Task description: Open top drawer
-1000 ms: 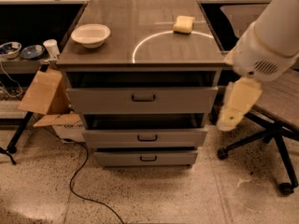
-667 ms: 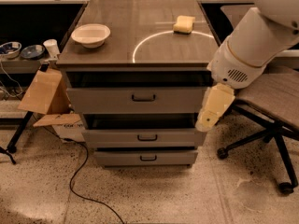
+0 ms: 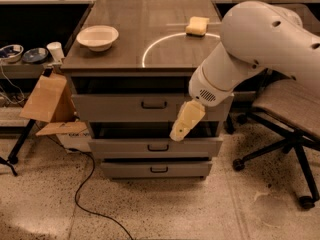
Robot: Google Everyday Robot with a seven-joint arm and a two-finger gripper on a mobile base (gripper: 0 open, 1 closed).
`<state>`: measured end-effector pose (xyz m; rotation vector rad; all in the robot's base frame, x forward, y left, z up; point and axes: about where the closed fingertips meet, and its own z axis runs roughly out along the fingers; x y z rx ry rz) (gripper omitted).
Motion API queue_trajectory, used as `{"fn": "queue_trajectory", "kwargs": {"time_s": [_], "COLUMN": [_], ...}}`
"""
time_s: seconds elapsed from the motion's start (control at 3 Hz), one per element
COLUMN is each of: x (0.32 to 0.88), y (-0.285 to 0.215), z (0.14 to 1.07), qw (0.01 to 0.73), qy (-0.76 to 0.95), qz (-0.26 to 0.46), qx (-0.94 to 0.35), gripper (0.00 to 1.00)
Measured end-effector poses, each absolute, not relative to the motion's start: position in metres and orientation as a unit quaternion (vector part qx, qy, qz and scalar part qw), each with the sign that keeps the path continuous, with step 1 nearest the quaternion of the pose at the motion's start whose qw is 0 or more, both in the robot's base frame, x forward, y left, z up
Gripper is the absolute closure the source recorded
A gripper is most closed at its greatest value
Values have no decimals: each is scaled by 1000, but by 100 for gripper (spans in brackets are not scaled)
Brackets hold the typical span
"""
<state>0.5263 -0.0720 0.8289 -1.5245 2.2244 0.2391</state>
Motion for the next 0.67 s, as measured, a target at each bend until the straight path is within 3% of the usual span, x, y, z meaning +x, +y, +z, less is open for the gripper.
{"fn": "queue_trajectory", "kwargs": {"time_s": [0.67], "x": [524], "y": [-80], "z": [831], "qw": [230], "qy": [806], "qz": [73], "qx": [-541], "gripper": [0]}}
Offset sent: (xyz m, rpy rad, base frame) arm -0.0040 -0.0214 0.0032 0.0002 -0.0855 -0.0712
